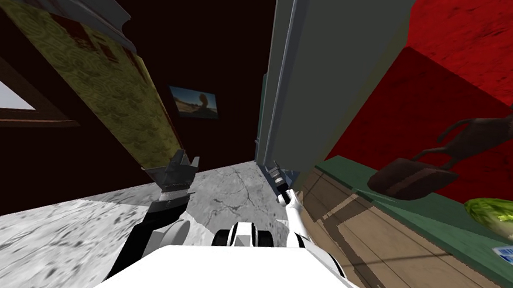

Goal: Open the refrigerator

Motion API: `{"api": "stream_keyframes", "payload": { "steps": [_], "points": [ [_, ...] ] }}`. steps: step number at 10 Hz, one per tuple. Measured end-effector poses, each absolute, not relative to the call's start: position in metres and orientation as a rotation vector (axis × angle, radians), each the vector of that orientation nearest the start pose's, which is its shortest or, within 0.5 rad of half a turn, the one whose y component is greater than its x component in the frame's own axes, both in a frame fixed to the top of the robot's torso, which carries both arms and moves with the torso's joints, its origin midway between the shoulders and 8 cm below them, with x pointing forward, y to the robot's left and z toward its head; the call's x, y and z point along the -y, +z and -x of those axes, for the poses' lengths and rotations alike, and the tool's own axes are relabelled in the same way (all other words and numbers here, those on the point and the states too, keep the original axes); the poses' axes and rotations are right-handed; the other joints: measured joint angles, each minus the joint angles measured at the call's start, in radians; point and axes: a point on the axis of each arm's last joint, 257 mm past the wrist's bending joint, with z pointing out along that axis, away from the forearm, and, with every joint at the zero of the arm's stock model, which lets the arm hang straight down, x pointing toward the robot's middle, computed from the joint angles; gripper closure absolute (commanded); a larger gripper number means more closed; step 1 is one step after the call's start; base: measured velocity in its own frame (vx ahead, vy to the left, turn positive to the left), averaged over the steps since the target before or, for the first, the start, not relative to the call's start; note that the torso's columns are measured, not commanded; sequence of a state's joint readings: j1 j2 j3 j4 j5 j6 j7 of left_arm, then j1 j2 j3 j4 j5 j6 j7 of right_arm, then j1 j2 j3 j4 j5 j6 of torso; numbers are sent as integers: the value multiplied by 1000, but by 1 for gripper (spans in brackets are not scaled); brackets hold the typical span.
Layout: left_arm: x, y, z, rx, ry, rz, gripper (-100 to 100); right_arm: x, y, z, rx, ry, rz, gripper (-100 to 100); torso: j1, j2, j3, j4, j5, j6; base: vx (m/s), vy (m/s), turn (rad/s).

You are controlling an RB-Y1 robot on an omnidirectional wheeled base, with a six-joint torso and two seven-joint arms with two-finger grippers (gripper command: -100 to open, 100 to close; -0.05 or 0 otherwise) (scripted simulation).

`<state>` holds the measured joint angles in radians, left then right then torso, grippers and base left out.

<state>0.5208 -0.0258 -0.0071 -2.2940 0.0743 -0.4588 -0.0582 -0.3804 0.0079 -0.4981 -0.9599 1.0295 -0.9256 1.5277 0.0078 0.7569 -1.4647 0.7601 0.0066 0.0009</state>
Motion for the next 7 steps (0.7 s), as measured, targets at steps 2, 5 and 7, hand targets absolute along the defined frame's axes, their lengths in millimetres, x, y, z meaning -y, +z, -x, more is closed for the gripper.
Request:
{"api": "stream_keyframes", "payload": {
  "steps": [2, 5, 7],
  "points": [
    [-291, 16, -345, -591, -1284, 738, 0, 191, -190, -577, -1022, -378, 728, 0, -2, 0, 0, -6, -2, -1, 16, 0, -1],
    [-291, 16, -345, -591, -1284, 738, 0, 194, -205, -575, -1055, -379, 734, 0, -6, -11, -6, -14, -5, -1, 2, 0, -1],
    [-291, 16, -345, -591, -1284, 738, 0, 195, -210, -574, -1067, -379, 737, 0, -6, -15, -9, -18, -5, -1, 0, 0, 0]
  ]
}}
